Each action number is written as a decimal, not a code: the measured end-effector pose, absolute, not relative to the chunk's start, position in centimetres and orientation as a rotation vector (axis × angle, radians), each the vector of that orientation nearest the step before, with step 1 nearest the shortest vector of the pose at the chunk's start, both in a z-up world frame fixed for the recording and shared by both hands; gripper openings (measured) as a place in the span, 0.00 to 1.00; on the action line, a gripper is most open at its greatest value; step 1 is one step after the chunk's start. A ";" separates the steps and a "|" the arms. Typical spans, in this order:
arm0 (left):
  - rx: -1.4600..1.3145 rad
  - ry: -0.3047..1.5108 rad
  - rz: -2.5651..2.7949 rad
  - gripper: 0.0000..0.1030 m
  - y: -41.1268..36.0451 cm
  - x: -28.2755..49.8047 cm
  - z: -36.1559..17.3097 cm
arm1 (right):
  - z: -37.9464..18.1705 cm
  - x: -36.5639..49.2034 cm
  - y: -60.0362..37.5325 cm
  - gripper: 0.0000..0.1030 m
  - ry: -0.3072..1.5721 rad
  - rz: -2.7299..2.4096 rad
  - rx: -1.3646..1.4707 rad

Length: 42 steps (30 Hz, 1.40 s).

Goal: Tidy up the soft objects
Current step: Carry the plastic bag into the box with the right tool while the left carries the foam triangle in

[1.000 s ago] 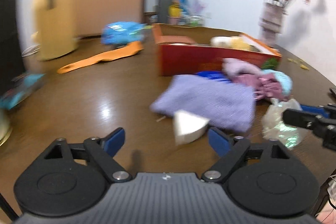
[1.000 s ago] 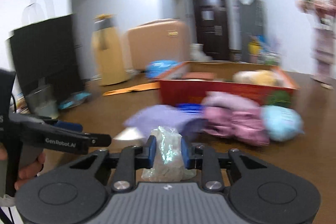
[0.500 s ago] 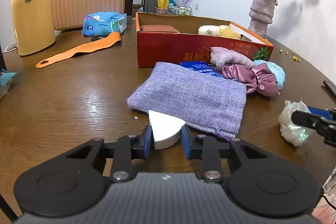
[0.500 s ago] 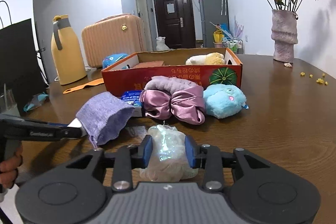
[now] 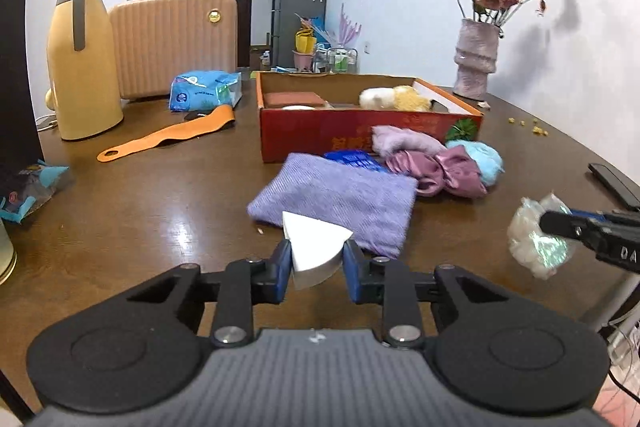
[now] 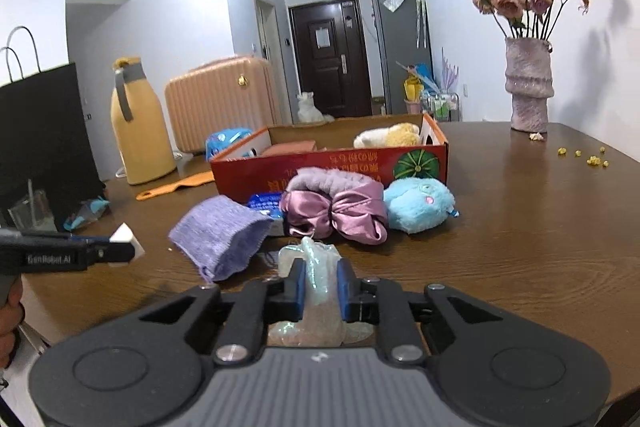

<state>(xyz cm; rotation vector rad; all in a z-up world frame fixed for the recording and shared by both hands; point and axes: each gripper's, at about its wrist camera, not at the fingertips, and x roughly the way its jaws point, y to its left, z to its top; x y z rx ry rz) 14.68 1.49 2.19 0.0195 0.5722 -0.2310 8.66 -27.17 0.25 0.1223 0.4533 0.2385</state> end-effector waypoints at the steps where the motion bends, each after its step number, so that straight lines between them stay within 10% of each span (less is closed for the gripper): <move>1: 0.021 0.575 -0.230 0.27 1.4 14.3 2.1 | 0.3 8.3 -27.2 0.15 0.450 0.243 0.125; 15: 0.055 0.531 -0.273 0.27 0.2 18.0 4.3 | 2.1 11.6 -27.5 0.15 0.436 0.283 0.115; 31: 0.224 0.714 -0.333 0.34 -2.0 43.2 4.8 | 6.5 45.3 -24.3 0.16 0.628 0.350 0.074; 42: 0.140 0.725 -0.366 0.50 -0.2 44.4 4.9 | 1.7 53.7 -21.8 0.57 0.747 0.239 0.049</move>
